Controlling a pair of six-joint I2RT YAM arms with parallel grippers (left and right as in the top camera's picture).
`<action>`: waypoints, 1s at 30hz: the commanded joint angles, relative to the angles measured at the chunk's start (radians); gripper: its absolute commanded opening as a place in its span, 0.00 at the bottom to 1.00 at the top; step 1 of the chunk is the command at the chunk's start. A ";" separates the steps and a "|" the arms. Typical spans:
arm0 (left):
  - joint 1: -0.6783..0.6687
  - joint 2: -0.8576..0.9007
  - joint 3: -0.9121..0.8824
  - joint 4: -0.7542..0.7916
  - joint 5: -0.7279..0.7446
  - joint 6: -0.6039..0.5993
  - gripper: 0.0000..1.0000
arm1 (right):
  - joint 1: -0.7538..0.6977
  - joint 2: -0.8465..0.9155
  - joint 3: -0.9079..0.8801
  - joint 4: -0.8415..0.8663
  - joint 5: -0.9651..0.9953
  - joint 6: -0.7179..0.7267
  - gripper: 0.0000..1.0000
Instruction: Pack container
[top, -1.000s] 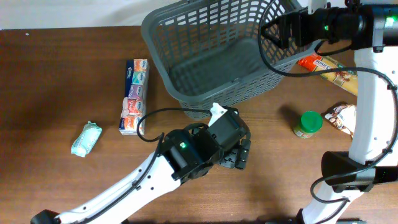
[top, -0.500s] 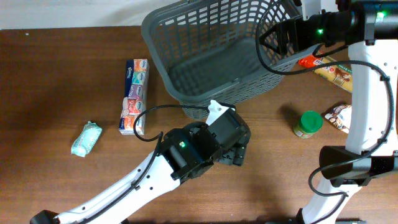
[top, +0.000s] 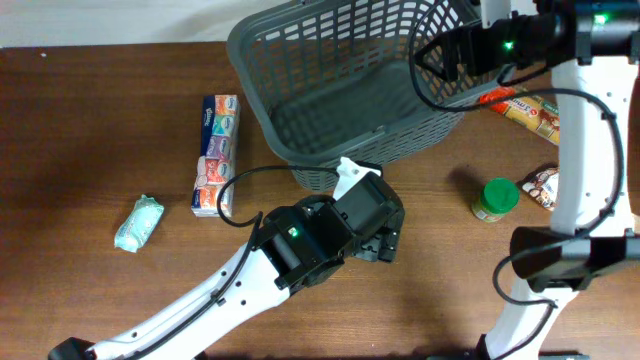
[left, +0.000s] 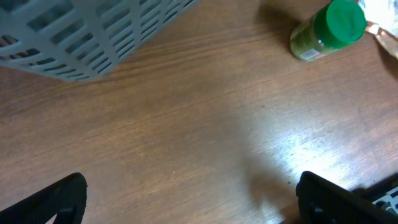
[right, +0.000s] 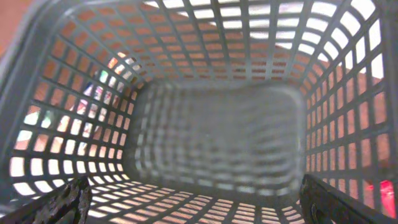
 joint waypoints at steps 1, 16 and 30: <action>-0.002 -0.002 0.020 0.006 -0.015 0.016 0.99 | 0.004 0.035 0.009 0.006 0.002 -0.007 0.99; -0.002 -0.002 0.020 0.071 -0.020 0.016 0.38 | 0.004 0.069 0.009 0.019 0.087 0.019 0.53; -0.002 -0.002 0.020 0.128 -0.203 0.016 0.01 | 0.004 0.069 0.009 0.030 0.294 0.153 0.04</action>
